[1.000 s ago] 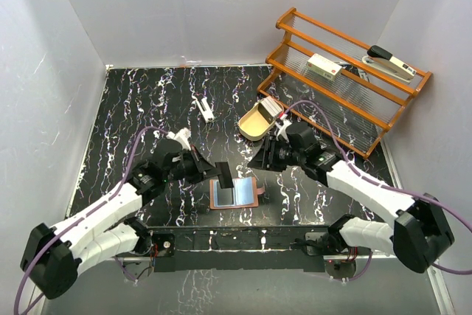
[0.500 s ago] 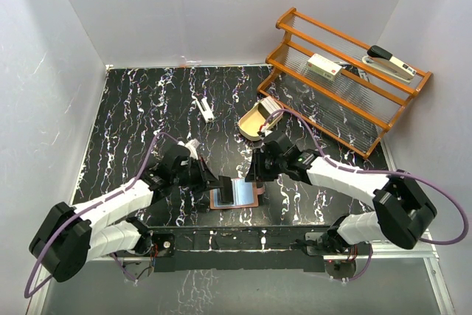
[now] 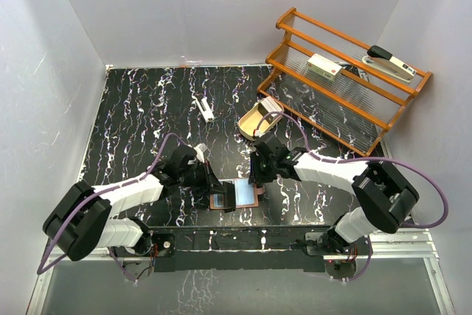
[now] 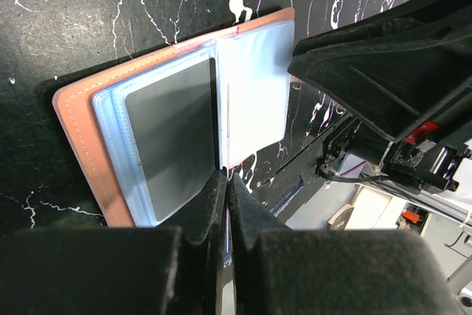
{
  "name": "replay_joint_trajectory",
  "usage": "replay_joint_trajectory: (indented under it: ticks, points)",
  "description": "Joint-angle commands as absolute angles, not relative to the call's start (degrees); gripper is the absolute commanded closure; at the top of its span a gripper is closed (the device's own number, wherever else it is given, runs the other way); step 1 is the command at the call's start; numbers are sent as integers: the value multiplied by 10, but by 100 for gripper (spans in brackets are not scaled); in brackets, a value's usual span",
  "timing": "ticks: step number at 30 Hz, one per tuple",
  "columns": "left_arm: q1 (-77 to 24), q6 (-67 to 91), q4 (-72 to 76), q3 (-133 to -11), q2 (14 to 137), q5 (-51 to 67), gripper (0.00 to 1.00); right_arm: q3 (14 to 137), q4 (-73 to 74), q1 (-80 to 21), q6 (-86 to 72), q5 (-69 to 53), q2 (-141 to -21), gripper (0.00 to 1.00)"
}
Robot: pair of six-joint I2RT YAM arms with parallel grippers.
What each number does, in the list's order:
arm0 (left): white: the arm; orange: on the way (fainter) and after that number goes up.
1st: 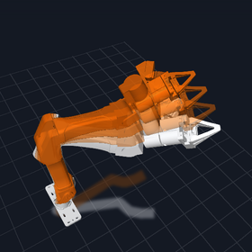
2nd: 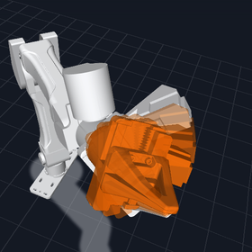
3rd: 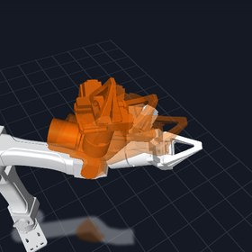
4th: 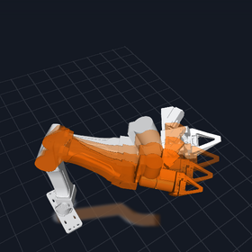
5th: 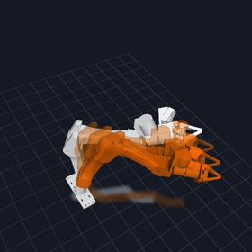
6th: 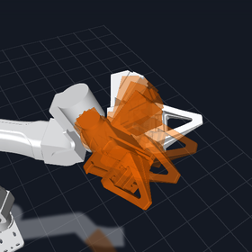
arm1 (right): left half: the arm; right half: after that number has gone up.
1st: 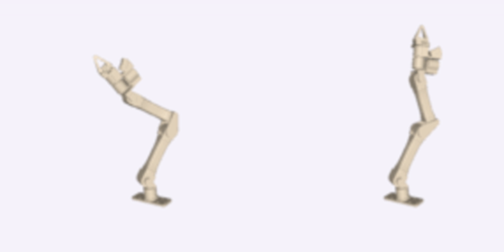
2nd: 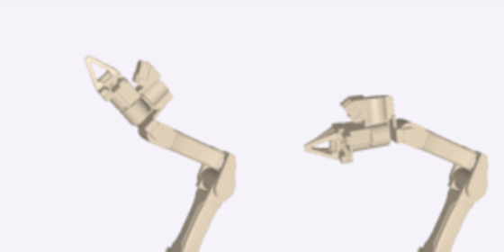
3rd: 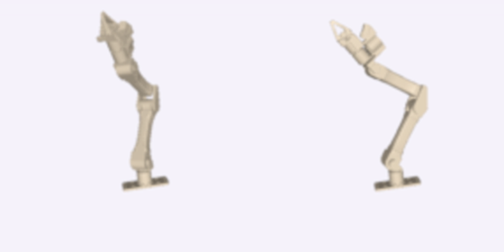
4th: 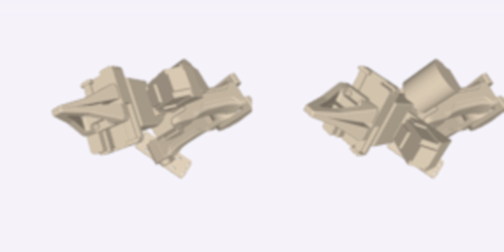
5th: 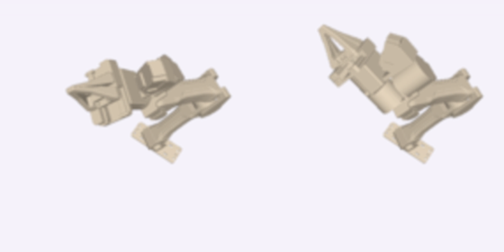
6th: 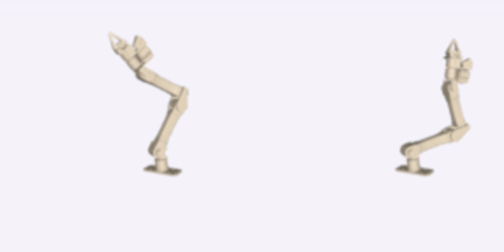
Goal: Put the credit cards into the card holder
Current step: Insert the credit card into the card holder.
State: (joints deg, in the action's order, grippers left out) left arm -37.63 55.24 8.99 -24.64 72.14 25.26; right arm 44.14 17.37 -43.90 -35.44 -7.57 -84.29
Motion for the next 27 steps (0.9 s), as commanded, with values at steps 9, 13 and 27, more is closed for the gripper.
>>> replay_joint_trajectory:
  ticks: [9, 13, 27]
  points:
    - [-377, 524, 83, -277, 742, 270, 100, 444, 187, -450, -336, -3, -862, 88]
    - [-377, 519, 77, -283, 739, 268, 100, 438, 185, -451, -337, 0, -860, 89]
    - [-377, 521, 73, -286, 752, 263, 100, 444, 189, -465, -335, 4, -862, 89]
